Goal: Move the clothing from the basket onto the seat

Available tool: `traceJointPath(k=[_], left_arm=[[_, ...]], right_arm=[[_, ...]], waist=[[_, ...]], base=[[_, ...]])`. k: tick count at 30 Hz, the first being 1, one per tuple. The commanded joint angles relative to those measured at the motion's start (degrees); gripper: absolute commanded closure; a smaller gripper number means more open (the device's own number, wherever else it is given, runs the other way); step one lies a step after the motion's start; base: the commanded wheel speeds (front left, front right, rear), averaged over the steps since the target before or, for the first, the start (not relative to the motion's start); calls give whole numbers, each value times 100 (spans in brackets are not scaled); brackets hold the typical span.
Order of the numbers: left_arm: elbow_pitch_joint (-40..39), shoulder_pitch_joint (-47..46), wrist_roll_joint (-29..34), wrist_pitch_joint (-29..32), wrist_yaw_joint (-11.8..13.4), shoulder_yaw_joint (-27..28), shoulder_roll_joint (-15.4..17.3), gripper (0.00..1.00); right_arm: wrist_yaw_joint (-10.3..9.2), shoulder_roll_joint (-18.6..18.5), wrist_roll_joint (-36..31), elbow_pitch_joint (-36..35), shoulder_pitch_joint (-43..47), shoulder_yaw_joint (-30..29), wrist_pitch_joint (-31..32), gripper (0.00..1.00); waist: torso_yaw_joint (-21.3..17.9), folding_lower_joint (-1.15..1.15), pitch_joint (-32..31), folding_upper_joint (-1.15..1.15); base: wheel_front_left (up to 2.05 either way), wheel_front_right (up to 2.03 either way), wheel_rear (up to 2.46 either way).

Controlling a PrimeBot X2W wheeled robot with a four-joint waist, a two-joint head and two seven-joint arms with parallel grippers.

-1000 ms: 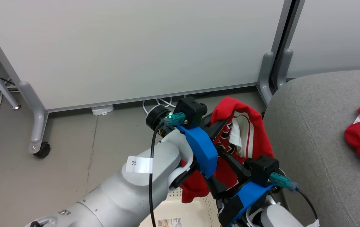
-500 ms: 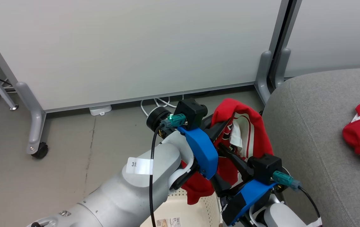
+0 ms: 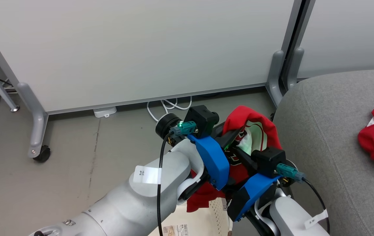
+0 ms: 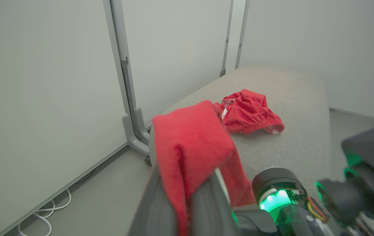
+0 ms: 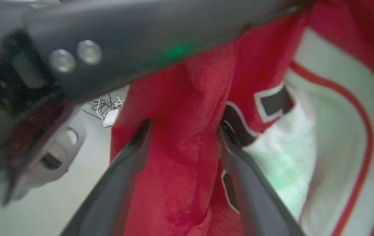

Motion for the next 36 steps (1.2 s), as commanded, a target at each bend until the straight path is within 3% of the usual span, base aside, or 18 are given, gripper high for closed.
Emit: traceJointPath(k=[1,10,15,17,19,20,23,36], left_arm=[[-19,49,-27,-29,-7,-7,-4,100],[-73,18,-79,-29,-7,-44,-3,100],[-83,11,-106,-29,-7,-53,-3,100],[-92,1,-116,-29,-7,-55,-4,100],[-98,-9,-119,-29,-7,-57,-2,100],[-101,-12,-117,-29,-7,-58,-3,100],[-99,-3,-117,-29,-7,-60,-3,100],[-37,33,-80,-29,-7,-62,-4,100]], right_arm=[[3,-8,42,48,-136,57,4,0],[2,-8,217,397,-541,506,-44,0],[2,-8,200,728,-724,444,-246,0],[3,-8,156,880,-797,405,-316,7],[2,-7,141,1004,-845,404,-368,27],[2,-7,148,1052,-875,409,-387,52],[3,-8,146,1176,-932,417,-442,100],[3,-8,124,1426,-1003,447,-540,100]], waist=[[-7,0,6,0],[-42,0,42,0],[-58,0,52,0],[-55,0,57,0],[-47,0,56,0],[-43,0,55,0],[-35,0,44,0],[-69,0,11,0]], base=[[0,0,0],[0,0,0],[0,0,0],[0,0,0],[0,0,0],[0,0,0],[0,0,0],[0,0,0]])
